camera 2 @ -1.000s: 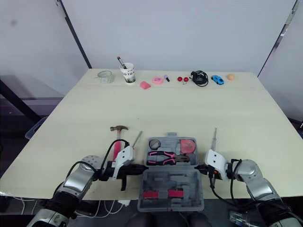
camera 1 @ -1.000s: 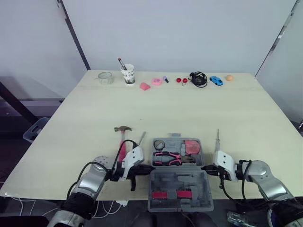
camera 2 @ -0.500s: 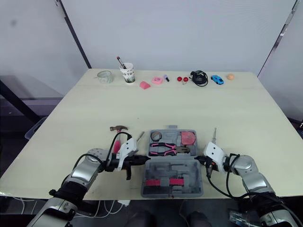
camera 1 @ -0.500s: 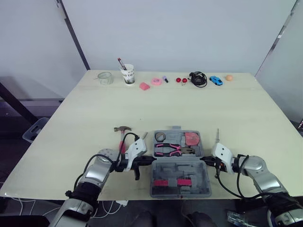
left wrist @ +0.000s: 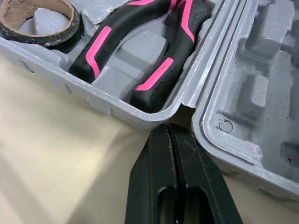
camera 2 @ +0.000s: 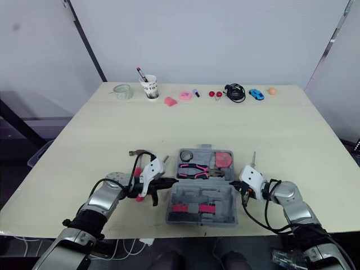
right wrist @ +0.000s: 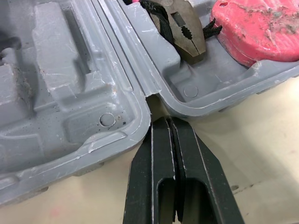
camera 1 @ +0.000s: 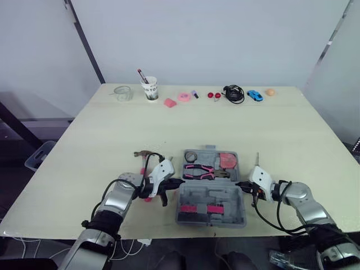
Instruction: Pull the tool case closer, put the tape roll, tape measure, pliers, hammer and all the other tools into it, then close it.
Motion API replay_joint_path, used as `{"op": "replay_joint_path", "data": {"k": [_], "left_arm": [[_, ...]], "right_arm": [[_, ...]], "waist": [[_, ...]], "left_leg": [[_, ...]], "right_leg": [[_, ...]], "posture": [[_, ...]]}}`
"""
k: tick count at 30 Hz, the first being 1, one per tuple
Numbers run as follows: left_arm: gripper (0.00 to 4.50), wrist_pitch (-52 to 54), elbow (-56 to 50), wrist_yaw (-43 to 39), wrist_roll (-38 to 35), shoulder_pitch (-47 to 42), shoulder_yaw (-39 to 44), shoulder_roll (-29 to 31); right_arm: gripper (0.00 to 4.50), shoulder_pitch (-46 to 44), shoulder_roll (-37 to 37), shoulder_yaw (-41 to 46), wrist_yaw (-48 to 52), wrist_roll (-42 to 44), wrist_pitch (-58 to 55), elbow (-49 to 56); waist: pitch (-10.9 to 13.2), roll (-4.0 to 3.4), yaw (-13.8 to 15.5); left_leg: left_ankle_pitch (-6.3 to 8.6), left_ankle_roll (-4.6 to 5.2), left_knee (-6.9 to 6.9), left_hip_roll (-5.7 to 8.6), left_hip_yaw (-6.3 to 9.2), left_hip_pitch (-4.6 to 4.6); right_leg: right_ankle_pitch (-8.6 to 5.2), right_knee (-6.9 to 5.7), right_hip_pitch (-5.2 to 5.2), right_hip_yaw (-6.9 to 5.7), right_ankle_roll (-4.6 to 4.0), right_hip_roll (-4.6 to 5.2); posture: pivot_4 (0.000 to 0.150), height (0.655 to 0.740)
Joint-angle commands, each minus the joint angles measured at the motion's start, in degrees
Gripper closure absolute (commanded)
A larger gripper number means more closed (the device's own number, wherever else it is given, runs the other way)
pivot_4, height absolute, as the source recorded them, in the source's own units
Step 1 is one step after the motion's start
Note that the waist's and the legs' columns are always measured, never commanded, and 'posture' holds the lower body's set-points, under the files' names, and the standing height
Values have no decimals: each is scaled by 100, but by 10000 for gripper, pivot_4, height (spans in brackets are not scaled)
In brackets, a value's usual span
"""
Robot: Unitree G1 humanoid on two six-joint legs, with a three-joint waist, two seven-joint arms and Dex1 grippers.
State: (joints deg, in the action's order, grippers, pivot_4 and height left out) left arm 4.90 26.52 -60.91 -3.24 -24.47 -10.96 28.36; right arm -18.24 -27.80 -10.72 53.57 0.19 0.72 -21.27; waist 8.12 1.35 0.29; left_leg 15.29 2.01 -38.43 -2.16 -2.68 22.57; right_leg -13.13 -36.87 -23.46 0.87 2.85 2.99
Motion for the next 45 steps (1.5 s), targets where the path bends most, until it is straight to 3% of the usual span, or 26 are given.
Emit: {"op": "replay_joint_path", "data": {"k": [1, 45], "left_arm": [[44744, -91, -6, 62, 13, -83, -12, -89], [44744, 30, -177, -230, 47, 155, -65, 125]], "right_arm": [[45000, -176, 131, -23, -10, 66, 230, 119], [45000, -499, 486, -122, -83, -203, 564, -320]], "waist": [[0, 0, -16], [0, 0, -130]], "left_leg": [[0, 0, 0, 0, 0, 0], [0, 0, 4, -6, -3, -6]], "right_leg": [[0, 0, 0, 0, 0, 0], [1, -1, -1, 8, 0, -6]], "posture": [[1500, 7400], [1500, 7400]]}}
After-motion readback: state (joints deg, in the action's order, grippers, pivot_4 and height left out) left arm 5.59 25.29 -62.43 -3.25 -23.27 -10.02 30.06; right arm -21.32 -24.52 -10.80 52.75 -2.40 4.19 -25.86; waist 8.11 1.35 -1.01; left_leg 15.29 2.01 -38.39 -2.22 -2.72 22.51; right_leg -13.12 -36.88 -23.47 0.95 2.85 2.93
